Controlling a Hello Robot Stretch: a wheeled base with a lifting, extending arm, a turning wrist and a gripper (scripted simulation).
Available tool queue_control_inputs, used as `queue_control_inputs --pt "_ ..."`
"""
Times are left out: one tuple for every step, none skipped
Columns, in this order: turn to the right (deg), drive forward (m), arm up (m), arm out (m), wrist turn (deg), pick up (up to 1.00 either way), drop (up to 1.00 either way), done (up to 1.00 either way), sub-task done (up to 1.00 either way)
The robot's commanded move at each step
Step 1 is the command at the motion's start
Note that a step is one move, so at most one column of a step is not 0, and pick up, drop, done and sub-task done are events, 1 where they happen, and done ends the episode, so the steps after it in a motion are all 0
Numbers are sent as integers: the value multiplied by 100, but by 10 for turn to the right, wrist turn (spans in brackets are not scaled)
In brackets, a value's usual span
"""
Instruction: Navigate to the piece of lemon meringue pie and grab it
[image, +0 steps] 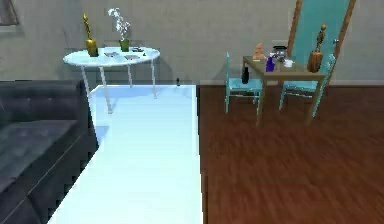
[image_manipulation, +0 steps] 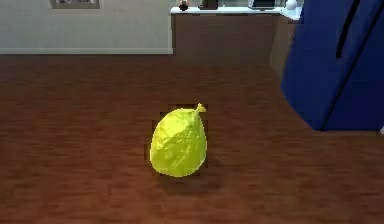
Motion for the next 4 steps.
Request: queue_control_inputs --pt "180 0 0 0 0 0 0 0 0" --pt "0 100 0 0 0 0 0 0 0" --pt "30 0 0 0 0 0 0 0 0" --pt "0 100 0 0 0 0 0 0 0"
